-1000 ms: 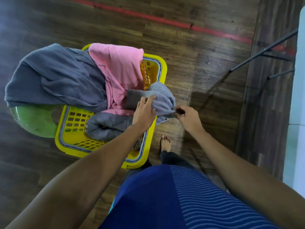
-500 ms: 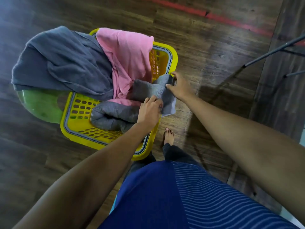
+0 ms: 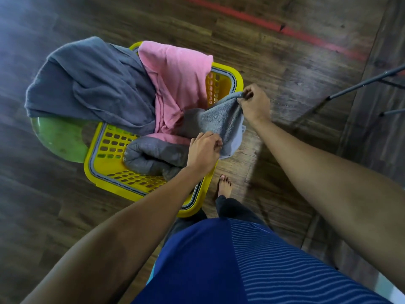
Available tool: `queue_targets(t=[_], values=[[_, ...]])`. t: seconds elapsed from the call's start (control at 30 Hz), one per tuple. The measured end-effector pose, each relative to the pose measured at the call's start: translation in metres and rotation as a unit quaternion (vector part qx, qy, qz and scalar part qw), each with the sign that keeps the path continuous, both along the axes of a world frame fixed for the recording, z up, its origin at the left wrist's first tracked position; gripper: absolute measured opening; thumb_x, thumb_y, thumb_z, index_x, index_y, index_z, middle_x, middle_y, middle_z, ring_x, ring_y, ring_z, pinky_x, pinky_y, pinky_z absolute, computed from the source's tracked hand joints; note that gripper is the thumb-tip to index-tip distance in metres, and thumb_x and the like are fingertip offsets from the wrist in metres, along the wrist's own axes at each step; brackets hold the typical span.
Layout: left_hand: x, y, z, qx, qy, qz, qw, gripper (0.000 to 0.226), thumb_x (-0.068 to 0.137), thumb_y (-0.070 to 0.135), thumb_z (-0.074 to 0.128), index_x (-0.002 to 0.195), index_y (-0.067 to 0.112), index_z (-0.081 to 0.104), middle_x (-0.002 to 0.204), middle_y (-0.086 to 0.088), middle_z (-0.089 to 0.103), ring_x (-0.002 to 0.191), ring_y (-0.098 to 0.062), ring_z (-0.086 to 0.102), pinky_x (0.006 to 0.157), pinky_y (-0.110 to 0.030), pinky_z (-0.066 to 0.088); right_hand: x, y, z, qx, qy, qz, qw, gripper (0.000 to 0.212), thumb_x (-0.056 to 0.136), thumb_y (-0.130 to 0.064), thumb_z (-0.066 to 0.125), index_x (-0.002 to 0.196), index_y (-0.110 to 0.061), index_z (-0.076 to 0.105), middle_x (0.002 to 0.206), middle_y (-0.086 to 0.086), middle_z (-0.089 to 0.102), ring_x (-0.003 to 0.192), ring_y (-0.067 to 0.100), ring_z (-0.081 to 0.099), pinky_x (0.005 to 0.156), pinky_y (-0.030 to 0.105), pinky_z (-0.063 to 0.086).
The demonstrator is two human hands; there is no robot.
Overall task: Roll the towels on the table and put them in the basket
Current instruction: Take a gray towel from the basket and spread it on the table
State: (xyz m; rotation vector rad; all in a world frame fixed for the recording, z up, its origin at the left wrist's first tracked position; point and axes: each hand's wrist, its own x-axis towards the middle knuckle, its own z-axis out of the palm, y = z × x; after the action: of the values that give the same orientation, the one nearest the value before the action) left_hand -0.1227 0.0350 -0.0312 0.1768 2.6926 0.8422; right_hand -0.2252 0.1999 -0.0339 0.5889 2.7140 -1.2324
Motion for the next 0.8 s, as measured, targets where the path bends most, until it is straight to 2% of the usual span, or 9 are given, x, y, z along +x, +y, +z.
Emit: queue_targets(t=[0.1,0.23,0.3,0.4,0.43,0.5,0.6,0.7,0.8], values=[[0.0,0.004,-0.004,0.053,-0.022,0.067,0.996,0.017,0.076,0.002,0.061,0.082,0.017,0.067,0.082,0.003,0.058,0.081,-0.024,0.058,0.07,-0.036,0.046,0.011,-0.004,-0.003,-0.041,-0.069,-0.044,0.996,0.031,0.082,-0.017,0.069,0.111,-0.017,0.058,0.112,0.003,0.062,0.101,0.018,0.058,0.085,0.03,0.045],[-0.012,0.008,-0.006,0.123,-0.082,0.161,0.976,0.009,0.078,0.007,0.069,0.079,0.015,0.068,0.081,0.005,0.062,0.079,-0.016,0.062,0.077,-0.031,0.049,0.06,-0.015,-0.013,-0.074,-0.185,-0.035,0.979,0.039,0.08,-0.007,0.061,0.117,-0.016,0.057,0.111,0.006,0.063,0.103,0.024,0.058,0.083,0.033,0.046],[-0.021,0.006,-0.006,0.138,-0.1,0.181,0.969,0.008,0.077,0.009,0.07,0.078,0.016,0.068,0.082,0.002,0.069,0.081,-0.016,0.065,0.08,-0.034,0.052,0.089,-0.022,-0.016,-0.126,-0.185,0.015,0.974,0.049,0.077,-0.005,0.07,0.122,-0.013,0.053,0.11,0.004,0.058,0.1,0.021,0.056,0.081,0.033,0.045],[-0.03,0.002,-0.006,0.133,-0.119,0.187,0.966,0.012,0.077,0.011,0.072,0.075,0.021,0.065,0.08,0.004,0.069,0.082,-0.015,0.066,0.08,-0.034,0.053,0.12,-0.031,-0.028,-0.176,-0.142,0.071,0.972,0.08,0.067,-0.01,0.08,0.134,-0.017,0.038,0.126,0.009,0.051,0.11,0.026,0.055,0.089,0.041,0.051],[-0.032,0.001,-0.006,0.131,-0.127,0.18,0.967,0.016,0.077,0.012,0.072,0.073,0.024,0.063,0.079,0.005,0.068,0.083,-0.016,0.066,0.081,-0.034,0.052,0.126,-0.033,-0.03,-0.167,-0.131,0.069,0.975,0.079,0.069,-0.011,0.08,0.135,-0.018,0.038,0.126,0.011,0.052,0.109,0.023,0.055,0.087,0.036,0.05],[-0.035,-0.002,-0.007,0.127,-0.142,0.16,0.968,0.022,0.077,0.014,0.073,0.069,0.028,0.058,0.076,0.008,0.065,0.085,-0.018,0.067,0.082,-0.035,0.052,0.126,-0.035,-0.027,-0.136,-0.105,0.032,0.985,0.053,0.08,-0.013,0.075,0.126,-0.016,0.049,0.117,0.007,0.061,0.099,0.016,0.059,0.078,0.027,0.047],[-0.036,-0.007,-0.01,0.137,-0.144,0.151,0.968,0.023,0.076,0.012,0.071,0.068,0.028,0.057,0.072,0.007,0.063,0.078,-0.02,0.065,0.082,-0.039,0.052,0.118,-0.027,-0.024,-0.107,-0.078,0.021,0.991,0.017,0.088,-0.021,0.067,0.103,-0.019,0.062,0.097,-0.002,0.068,0.088,0.014,0.064,0.074,0.032,0.049],[-0.03,-0.007,-0.007,0.154,-0.101,0.159,0.97,0.015,0.079,0.006,0.066,0.079,0.02,0.061,0.077,0.003,0.064,0.075,-0.014,0.06,0.08,-0.038,0.051,0.106,-0.018,-0.014,-0.103,-0.067,0.045,0.991,0.011,0.085,-0.018,0.064,0.095,-0.019,0.068,0.092,-0.005,0.068,0.089,0.016,0.064,0.078,0.035,0.049],[-0.012,-0.006,-0.002,0.105,0.049,0.105,0.988,0.015,0.077,0.002,0.059,0.089,0.011,0.06,0.091,-0.004,0.059,0.089,-0.025,0.053,0.082,-0.038,0.042,0.093,-0.017,0.001,-0.095,-0.037,0.045,0.994,0.014,0.085,-0.015,0.063,0.096,-0.016,0.072,0.094,-0.005,0.07,0.094,0.014,0.063,0.082,0.03,0.048]])
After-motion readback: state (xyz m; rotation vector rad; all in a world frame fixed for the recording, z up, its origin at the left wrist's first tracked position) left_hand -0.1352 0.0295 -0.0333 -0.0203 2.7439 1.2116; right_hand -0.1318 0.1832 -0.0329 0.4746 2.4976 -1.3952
